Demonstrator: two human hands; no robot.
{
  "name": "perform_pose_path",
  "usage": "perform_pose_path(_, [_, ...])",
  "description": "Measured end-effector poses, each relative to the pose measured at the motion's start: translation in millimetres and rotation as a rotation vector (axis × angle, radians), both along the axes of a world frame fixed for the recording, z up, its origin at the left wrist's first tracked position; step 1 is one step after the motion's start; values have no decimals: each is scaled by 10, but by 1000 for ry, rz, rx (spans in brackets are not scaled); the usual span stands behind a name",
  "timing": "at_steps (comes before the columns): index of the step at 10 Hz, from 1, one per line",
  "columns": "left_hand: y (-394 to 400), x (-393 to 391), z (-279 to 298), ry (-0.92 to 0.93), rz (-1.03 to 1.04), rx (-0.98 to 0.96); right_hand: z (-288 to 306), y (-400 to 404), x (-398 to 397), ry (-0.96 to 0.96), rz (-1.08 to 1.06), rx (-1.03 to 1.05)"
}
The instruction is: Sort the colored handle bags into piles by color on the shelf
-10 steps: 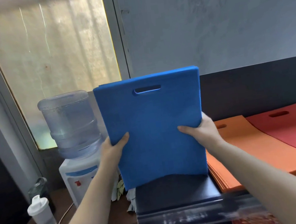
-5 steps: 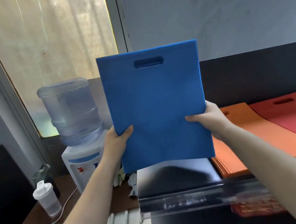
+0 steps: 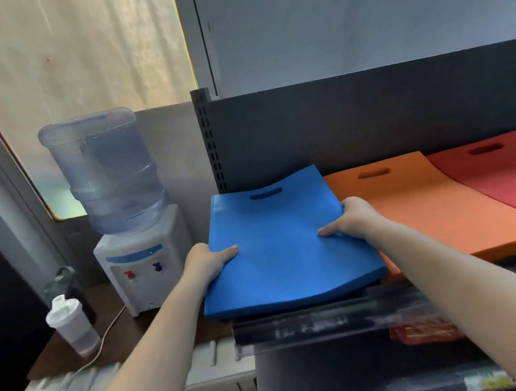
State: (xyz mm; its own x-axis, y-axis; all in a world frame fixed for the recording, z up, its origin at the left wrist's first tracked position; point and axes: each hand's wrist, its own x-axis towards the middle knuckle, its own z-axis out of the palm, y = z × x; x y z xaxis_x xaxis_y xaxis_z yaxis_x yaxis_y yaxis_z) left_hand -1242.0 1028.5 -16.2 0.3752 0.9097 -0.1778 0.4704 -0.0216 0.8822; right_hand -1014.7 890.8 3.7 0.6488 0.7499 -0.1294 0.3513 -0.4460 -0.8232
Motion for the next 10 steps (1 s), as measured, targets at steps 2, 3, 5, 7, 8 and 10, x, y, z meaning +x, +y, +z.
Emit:
perform_pose_path(2, [52, -9, -15, 239, -24, 161, -9, -30, -51, -395, 102, -51])
perform_pose_path(3, [62, -38, -45, 202, 0, 158, -95, -44, -77, -472, 127, -121])
perform_pose_path(5, [49, -87, -84, 180, 9, 160, -77, -25, -155, -531, 166, -182])
perform_pose_path(7, [73, -77, -88, 171, -3, 189, -83, 7, -250, -632, 198, -312])
perform_pose_path(8, [70, -24, -82, 202, -19, 171, -80, -28, -280, -737, 225, -329])
perform_pose_path(10, [-89, 99, -19, 657, -20, 681, -44, -181, -222, -830, 236, -249])
